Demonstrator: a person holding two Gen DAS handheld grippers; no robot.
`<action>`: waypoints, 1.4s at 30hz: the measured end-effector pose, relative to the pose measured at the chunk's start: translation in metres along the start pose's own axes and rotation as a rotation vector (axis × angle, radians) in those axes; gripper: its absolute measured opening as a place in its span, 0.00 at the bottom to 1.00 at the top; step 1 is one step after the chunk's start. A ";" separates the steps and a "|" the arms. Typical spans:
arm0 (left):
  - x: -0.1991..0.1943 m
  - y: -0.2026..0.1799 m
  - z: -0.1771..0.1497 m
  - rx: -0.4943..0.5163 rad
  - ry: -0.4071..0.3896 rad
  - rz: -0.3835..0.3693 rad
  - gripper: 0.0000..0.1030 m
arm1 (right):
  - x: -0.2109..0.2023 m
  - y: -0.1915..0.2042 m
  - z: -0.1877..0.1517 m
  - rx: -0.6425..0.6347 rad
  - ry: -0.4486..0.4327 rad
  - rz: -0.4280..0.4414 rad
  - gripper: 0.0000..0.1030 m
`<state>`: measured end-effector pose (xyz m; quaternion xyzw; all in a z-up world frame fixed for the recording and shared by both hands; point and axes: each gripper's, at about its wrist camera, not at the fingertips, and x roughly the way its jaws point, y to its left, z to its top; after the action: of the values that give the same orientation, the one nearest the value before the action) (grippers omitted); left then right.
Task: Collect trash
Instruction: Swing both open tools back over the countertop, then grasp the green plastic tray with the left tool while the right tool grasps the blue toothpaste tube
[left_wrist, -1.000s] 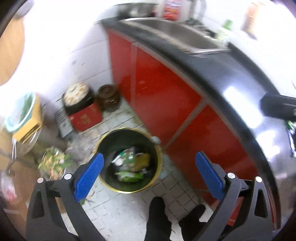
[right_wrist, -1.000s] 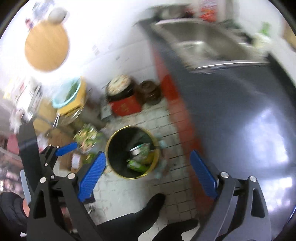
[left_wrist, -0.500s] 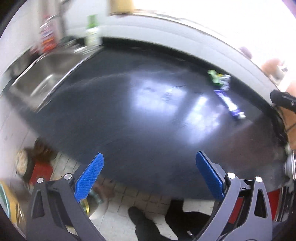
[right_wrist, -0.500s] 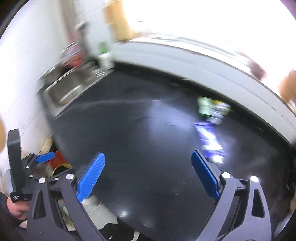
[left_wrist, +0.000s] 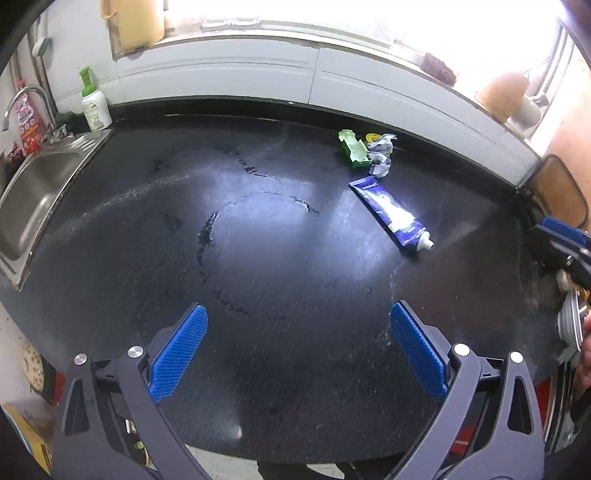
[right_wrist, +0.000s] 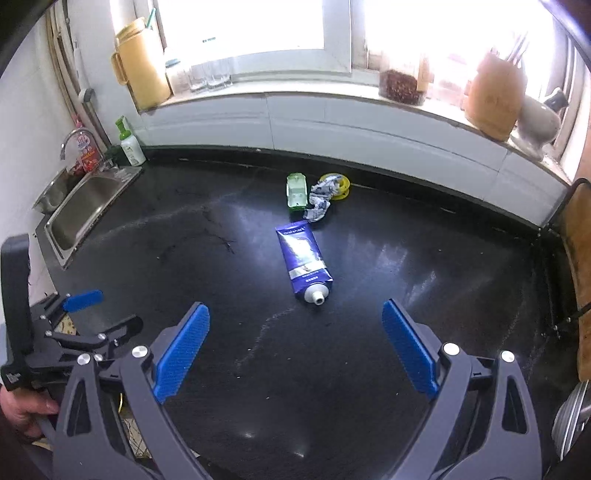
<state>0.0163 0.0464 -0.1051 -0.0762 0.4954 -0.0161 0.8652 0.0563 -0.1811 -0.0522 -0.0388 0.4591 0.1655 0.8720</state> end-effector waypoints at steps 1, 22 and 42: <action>0.002 0.000 0.002 -0.003 0.004 0.003 0.94 | 0.007 -0.003 0.001 -0.006 0.008 0.002 0.89; 0.144 -0.026 0.140 0.081 0.072 0.008 0.94 | 0.190 -0.023 0.014 -0.119 0.232 0.018 0.89; 0.246 -0.049 0.186 0.259 0.120 0.032 0.94 | 0.205 -0.090 0.016 -0.092 0.263 -0.028 0.88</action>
<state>0.3034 -0.0060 -0.2157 0.0452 0.5412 -0.0705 0.8367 0.2057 -0.2108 -0.2171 -0.1065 0.5608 0.1678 0.8037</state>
